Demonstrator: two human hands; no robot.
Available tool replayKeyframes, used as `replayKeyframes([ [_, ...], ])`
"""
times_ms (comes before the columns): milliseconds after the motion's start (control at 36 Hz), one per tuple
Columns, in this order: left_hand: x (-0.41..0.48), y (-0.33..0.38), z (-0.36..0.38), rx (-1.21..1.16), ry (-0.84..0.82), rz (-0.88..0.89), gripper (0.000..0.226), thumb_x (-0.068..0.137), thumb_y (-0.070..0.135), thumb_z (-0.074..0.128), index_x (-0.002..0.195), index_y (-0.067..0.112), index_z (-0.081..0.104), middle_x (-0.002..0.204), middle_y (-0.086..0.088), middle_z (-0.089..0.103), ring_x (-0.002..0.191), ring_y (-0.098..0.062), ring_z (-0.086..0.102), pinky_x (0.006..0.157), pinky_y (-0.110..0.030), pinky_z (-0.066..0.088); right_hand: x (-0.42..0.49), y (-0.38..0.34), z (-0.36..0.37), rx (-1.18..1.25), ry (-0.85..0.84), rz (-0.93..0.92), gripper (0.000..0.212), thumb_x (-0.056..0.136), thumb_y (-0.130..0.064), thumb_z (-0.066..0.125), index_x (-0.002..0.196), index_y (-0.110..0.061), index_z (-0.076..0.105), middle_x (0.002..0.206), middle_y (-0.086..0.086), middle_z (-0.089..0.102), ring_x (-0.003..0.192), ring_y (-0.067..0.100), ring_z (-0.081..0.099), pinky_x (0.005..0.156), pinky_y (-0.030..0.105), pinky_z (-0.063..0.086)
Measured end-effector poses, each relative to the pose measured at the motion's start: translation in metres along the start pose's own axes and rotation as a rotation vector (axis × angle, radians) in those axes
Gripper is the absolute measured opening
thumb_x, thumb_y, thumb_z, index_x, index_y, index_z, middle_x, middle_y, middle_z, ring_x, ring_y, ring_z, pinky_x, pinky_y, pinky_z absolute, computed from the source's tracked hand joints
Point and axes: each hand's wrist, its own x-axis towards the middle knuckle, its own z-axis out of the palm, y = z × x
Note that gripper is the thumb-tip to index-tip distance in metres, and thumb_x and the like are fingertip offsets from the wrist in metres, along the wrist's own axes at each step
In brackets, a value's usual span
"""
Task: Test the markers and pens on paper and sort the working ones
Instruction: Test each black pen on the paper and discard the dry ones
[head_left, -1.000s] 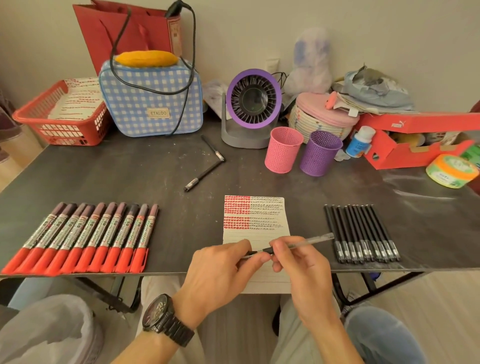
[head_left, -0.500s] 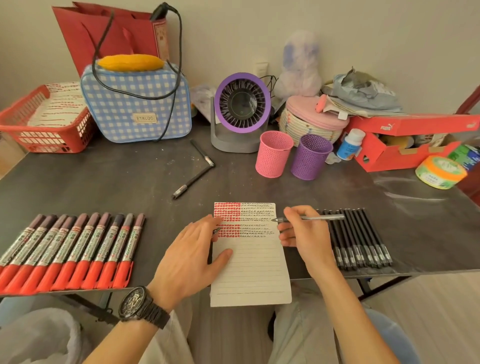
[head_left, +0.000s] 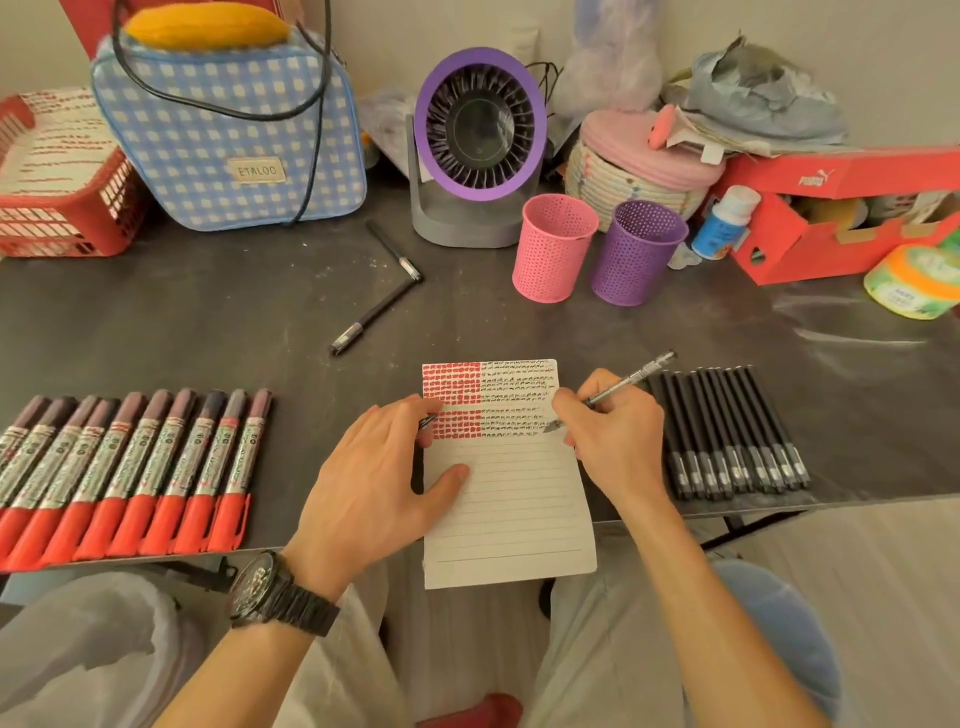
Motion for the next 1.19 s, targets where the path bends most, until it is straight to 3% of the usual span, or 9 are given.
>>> replayKeyframes([
  [139,-0.0001,0.0013,-0.0013,0.009,0.004,-0.005,0.065,0.086,0.071,0.047,0.138,0.032,0.042,0.109,0.026,0.049,0.098,0.002,0.048,0.103,-0.028,0.04,0.0009,0.0003,0.0023,-0.031,-0.001,-0.018,0.031,0.082,-0.018,0.071,0.056,-0.015,0.053,0.044,0.0,0.061,0.036,0.004,0.051,0.044,0.013,0.039],
  [417,-0.0002,0.0032,-0.0039,0.024,0.001,-0.023,0.064,0.086,0.068,0.051,0.137,0.03,0.043,0.101,0.025,0.048,0.092,0.002,0.045,0.106,-0.042,0.048,0.0014,0.0019,0.0039,-0.042,-0.014,-0.017,0.026,0.082,-0.02,0.07,0.06,-0.018,0.056,0.046,-0.001,0.062,0.038,0.003,0.053,0.047,0.014,0.04],
  [1194,0.0004,-0.0014,-0.0004,0.027,0.006,-0.018,0.065,0.086,0.07,0.051,0.138,0.033,0.041,0.101,0.026,0.048,0.095,0.003,0.044,0.109,-0.04,0.044,0.0029,0.0062,0.0044,-0.047,0.019,-0.07,0.027,0.081,-0.015,0.067,0.058,-0.014,0.052,0.045,0.005,0.06,0.04,0.001,0.055,0.046,0.013,0.038],
])
